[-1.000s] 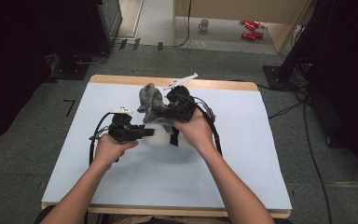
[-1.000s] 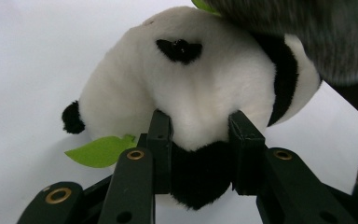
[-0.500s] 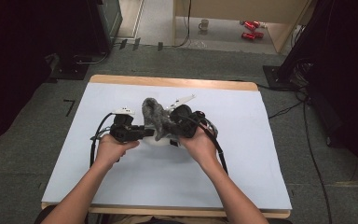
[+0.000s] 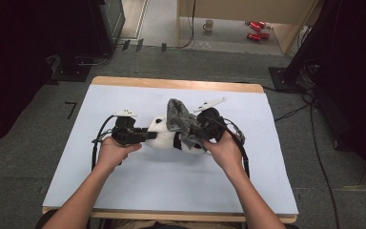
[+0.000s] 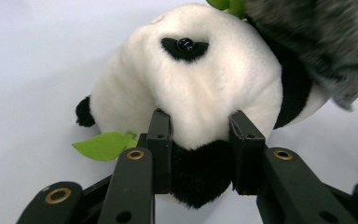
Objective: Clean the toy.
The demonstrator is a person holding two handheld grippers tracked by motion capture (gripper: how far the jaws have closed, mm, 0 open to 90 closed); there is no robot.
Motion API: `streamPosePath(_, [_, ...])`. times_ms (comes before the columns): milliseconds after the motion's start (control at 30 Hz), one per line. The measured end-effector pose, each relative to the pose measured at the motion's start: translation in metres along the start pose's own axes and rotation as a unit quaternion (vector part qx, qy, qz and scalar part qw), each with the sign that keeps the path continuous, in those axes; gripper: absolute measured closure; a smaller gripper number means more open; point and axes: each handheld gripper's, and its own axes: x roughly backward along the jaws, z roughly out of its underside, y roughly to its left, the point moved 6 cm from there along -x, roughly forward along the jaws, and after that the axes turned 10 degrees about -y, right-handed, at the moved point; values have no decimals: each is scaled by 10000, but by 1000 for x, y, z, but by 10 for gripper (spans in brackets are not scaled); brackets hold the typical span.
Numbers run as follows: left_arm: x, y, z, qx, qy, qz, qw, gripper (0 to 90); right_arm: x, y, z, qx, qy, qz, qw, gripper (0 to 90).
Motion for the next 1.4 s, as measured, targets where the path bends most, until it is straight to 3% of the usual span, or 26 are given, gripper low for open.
streamPosePath(200, [-2,-5,0,-227,-86,81,9997,646,6,-7,7,-40,6,91,10000,806])
streamPosePath(400, [2,-7,-2,-574,-543,145,9968,425,3,-15,4,-69,-72,170,9998,806])
streamPosePath(467, [3,-7,-1,-808,-640,208,9945,372,3,-19,3,-112,-103,171,9997,806])
streamPosePath(500, [3,-6,1,-1054,-699,201,9918,351,3,-20,3,-133,-111,165,9997,806])
streamPosePath(567, [1,-6,4,-1347,-743,230,9878,292,3,-24,2,-183,-152,173,9996,806])
streamPosePath(633, [-4,-5,7,-1507,-690,140,9861,249,2,-27,1,-265,-190,138,9994,806])
streamPosePath(900, [-23,5,6,-1457,-1067,81,9835,181,-2,-33,-1,-409,-315,1,9987,806])
streamPosePath(1000, [-27,10,6,-1393,-1124,56,9838,187,-4,-34,-3,-417,-340,-8,9986,805])
streamPosePath(1167, [-26,7,4,-1330,-1105,-212,9847,379,-10,-36,-7,-473,-447,-54,9979,803])
streamPosePath(1300, [-22,4,3,-1163,-1040,-265,9874,544,-12,-38,-10,-671,-557,-213,9960,802])
streamPosePath(1400, [-20,1,3,-1049,-976,-254,9894,598,-13,-38,-14,-721,-570,-222,9955,803])
